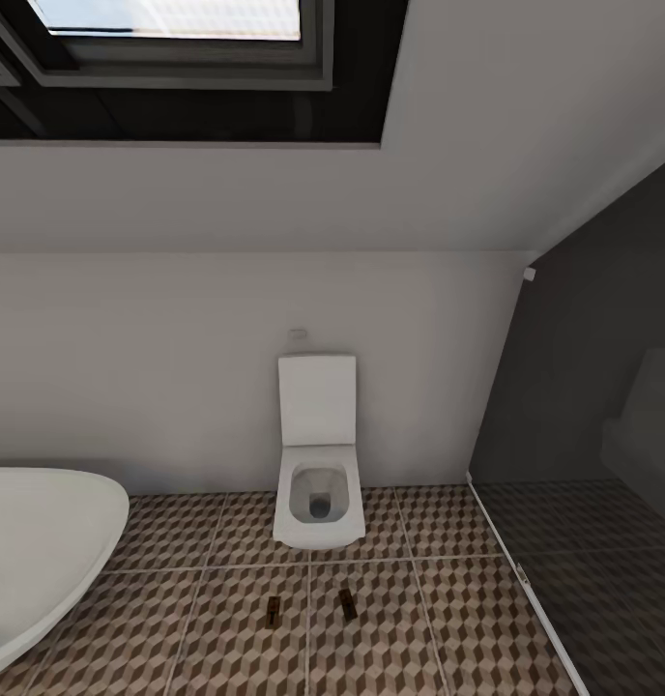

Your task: Take the four mousetraps from the cabinet in the bathroom and place them on the bathroom floor. Make sure all four end up on the same floor surface, and ensure that at least two of them are either under or directly next to the same bathroom sink.

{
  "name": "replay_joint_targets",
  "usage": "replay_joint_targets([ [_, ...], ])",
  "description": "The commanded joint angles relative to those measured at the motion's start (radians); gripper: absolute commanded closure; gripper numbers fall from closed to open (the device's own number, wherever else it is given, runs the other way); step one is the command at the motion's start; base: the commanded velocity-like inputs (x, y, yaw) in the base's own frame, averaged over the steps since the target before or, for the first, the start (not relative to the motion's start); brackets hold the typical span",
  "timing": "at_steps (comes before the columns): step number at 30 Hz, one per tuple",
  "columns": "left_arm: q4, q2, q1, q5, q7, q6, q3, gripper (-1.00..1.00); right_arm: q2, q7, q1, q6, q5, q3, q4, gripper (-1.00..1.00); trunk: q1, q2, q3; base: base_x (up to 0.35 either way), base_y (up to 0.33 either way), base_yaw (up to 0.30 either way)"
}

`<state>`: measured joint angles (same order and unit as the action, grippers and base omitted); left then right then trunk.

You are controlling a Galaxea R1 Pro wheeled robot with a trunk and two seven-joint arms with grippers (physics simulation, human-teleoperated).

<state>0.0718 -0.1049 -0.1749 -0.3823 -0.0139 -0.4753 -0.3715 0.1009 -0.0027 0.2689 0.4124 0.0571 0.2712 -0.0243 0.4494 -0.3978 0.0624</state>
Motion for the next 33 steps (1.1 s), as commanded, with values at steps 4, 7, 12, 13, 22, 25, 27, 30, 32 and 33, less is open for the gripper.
replay_joint_targets([
  [4,0.003,0.001,-0.002,-0.004,-0.001,-0.005,-0.008,-1.00,0.000,0.000,0.001,0.003,0.006,-0.003,0.001,-1.00,0.001,-0.002,0.002,0.000,0.000,0.000],
  [7,0.003,0.001,-0.002,-0.004,-0.001,-0.005,-0.008,-1.00,0.000,0.000,0.001,0.003,0.006,-0.003,0.001,-1.00,0.001,-0.002,0.002,0.000,0.000,0.000],
  [12,0.003,0.001,-0.002,-0.004,-0.001,-0.005,-0.008,-1.00,0.000,0.000,0.001,0.003,0.006,-0.003,0.001,-1.00,0.001,-0.002,0.002,0.000,0.000,0.000],
  [13,0.003,0.001,-0.002,-0.004,-0.001,-0.005,-0.008,-1.00,0.000,0.000,0.001,0.003,0.006,-0.003,0.001,-1.00,0.001,-0.002,0.002,0.000,0.000,0.000],
  [22,0.003,0.001,-0.002,-0.004,-0.001,-0.005,-0.008,-1.00,0.000,0.000,0.001,0.003,0.006,-0.003,0.001,-1.00,0.001,-0.002,0.002,0.000,0.000,0.000],
  [25,0.003,0.001,-0.002,-0.004,-0.001,-0.005,-0.008,-1.00,0.000,0.000,0.001,0.003,0.006,-0.003,0.001,-1.00,0.001,-0.002,0.002,0.000,0.000,0.000],
  [27,0.003,0.001,-0.002,-0.004,-0.001,-0.006,-0.008,-1.00,0.000,0.000,0.001,0.003,0.006,-0.003,0.001,-1.00,0.001,-0.002,0.002,0.000,0.000,0.000],
  [30,0.003,0.001,-0.002,-0.004,-0.001,-0.005,-0.008,-1.00,0.000,0.000,0.001,0.003,0.006,-0.003,0.001,-1.00,0.001,-0.002,0.002,0.000,0.000,0.000],
  [32,0.003,0.001,-0.002,-0.004,-0.001,-0.005,-0.009,-1.00,0.000,0.000,0.001,0.003,0.006,-0.003,0.001,-1.00,0.001,-0.002,0.002,0.000,0.000,0.000],
  [33,0.003,0.001,-0.002,-0.004,-0.001,-0.005,-0.009,-1.00,0.000,0.000,0.001,0.003,0.006,-0.003,0.001,-1.00,0.001,-0.002,0.002,0.000,0.000,0.000],
])
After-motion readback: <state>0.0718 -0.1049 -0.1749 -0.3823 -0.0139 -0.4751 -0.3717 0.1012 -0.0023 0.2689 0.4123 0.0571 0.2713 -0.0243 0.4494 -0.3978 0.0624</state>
